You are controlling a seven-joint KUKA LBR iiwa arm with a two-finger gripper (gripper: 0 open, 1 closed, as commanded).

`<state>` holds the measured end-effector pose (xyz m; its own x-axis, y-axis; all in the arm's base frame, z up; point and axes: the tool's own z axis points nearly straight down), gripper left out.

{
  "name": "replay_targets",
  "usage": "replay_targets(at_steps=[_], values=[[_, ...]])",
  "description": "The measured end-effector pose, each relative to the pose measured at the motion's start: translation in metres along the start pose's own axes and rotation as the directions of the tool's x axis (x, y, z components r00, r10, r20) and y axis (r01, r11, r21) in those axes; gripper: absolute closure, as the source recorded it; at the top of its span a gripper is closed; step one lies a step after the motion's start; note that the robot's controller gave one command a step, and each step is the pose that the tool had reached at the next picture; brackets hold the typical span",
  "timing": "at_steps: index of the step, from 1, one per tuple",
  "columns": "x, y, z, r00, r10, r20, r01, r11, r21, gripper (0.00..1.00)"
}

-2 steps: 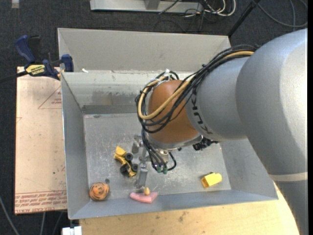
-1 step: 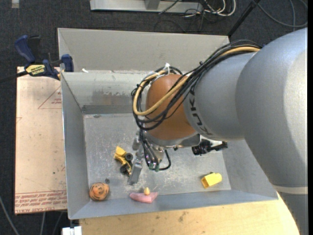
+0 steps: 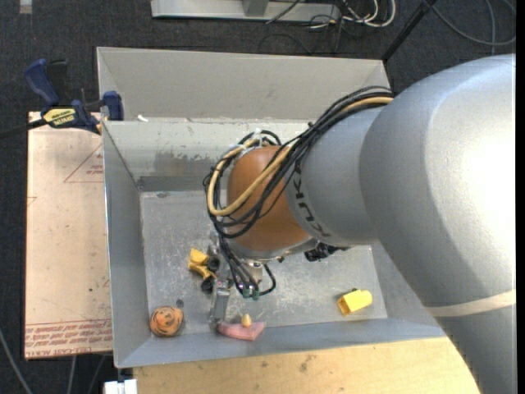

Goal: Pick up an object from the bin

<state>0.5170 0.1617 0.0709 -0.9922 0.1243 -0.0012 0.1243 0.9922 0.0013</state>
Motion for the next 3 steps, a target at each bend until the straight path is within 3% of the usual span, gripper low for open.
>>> replay_targets(at_steps=[1,3], values=[[0.0152,-0.0182,0.0005,0.933,0.359,0.000,-0.359,0.933,-0.001,1.00],[0.0163,-0.0188,-0.0033,0.933,0.360,-0.003,-0.360,0.933,0.003,1.00]])
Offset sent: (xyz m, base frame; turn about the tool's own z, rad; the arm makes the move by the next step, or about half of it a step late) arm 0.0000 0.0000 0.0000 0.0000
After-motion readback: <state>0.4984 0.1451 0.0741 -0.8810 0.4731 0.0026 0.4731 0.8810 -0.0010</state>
